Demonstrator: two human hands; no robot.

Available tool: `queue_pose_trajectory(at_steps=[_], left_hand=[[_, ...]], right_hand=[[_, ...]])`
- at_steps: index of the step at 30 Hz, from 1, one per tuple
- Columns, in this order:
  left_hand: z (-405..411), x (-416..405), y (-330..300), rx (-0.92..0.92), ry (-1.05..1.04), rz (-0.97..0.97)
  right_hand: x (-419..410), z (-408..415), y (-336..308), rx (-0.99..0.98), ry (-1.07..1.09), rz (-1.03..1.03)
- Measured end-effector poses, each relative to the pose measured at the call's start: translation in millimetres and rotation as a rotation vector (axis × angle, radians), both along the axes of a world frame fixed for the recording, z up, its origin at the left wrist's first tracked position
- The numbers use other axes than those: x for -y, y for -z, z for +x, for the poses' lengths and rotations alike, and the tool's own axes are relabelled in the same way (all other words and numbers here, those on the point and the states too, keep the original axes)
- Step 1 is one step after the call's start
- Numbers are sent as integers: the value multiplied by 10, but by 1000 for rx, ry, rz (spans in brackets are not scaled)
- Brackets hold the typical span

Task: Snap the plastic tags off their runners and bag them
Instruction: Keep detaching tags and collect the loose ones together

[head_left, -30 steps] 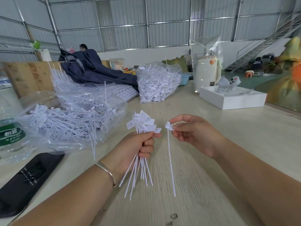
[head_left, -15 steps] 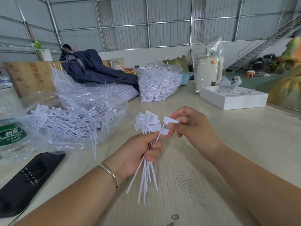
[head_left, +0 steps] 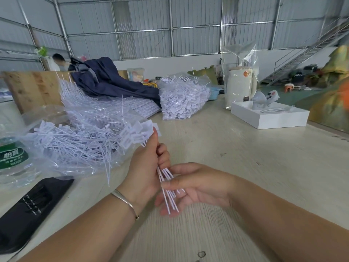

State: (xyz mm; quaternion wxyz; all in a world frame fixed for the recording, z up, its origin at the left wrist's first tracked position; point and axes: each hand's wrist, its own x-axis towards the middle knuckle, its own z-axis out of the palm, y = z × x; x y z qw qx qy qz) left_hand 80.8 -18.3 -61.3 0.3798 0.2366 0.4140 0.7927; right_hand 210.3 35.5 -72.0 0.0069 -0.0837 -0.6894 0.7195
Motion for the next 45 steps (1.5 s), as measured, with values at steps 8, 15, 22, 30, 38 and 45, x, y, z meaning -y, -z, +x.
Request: queue_pose_trajectory(at_steps=[8, 15, 22, 30, 38, 45], left_hand=[[46, 4, 87, -512, -280, -134], [219, 49, 167, -713, -6, -182], [192, 76, 16, -845, -145, -183], [-478, 66, -313, -941, -500, -211], [-1322, 442, -616, -1191, -844, -376], [-1679, 590, -407, -1479, -555, -1220]], right_hand=[[55, -31, 24, 24, 145, 262], [9, -17, -76, -91, 450, 343], [-14, -68, 19, -201, 364, 609], [-182, -47, 116, -121, 435, 624], [-220, -90, 200, -118, 449, 545], [-243, -106, 249, -103, 441, 565]])
